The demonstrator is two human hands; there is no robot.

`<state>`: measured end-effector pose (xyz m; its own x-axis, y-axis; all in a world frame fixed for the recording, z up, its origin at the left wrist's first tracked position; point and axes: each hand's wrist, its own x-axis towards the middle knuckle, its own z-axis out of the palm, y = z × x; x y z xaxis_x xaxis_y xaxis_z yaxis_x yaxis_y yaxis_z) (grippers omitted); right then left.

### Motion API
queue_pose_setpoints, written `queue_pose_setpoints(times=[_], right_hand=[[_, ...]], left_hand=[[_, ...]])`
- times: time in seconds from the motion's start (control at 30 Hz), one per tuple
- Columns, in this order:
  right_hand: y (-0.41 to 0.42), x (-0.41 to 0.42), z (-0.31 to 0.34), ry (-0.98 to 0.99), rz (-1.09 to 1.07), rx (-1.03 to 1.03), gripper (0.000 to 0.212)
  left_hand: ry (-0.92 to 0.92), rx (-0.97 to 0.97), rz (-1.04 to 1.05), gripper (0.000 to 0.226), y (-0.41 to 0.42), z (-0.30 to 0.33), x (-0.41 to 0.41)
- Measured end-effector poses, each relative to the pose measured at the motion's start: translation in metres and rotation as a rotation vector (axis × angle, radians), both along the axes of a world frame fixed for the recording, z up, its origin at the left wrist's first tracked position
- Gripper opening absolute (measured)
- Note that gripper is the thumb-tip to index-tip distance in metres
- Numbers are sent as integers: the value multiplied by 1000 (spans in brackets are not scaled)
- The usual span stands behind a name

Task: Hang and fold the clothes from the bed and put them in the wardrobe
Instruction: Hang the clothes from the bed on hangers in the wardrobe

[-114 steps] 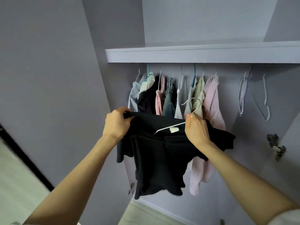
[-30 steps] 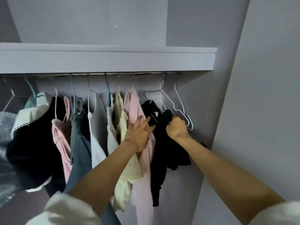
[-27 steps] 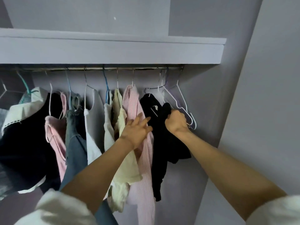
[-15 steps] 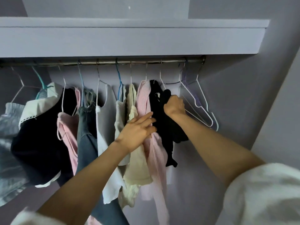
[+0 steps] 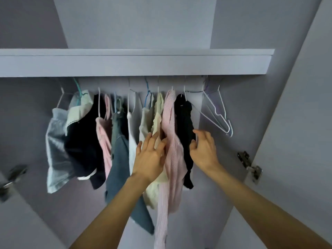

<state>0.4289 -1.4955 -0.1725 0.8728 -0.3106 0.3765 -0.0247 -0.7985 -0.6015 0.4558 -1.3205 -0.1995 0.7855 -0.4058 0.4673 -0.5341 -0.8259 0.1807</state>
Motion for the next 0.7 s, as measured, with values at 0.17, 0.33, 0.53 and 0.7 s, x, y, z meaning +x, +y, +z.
queue_pose_setpoints(times=[0.17,0.33,0.53,0.7], right_hand=[[51,-74,-10,88,266,72,20],[129,-118,-26,217,594,125,23],[244,-162,-55,373,1006,55,25],[325,-228,-84,503,1457,-96,25]], left_hand=[[74,-99,91,49,52,-12,-76],[140,-200,387,42,138,-24,-160],[184,-289,821,36,236,-56,-291],[243,-482,1293,40,263,-82,-433]])
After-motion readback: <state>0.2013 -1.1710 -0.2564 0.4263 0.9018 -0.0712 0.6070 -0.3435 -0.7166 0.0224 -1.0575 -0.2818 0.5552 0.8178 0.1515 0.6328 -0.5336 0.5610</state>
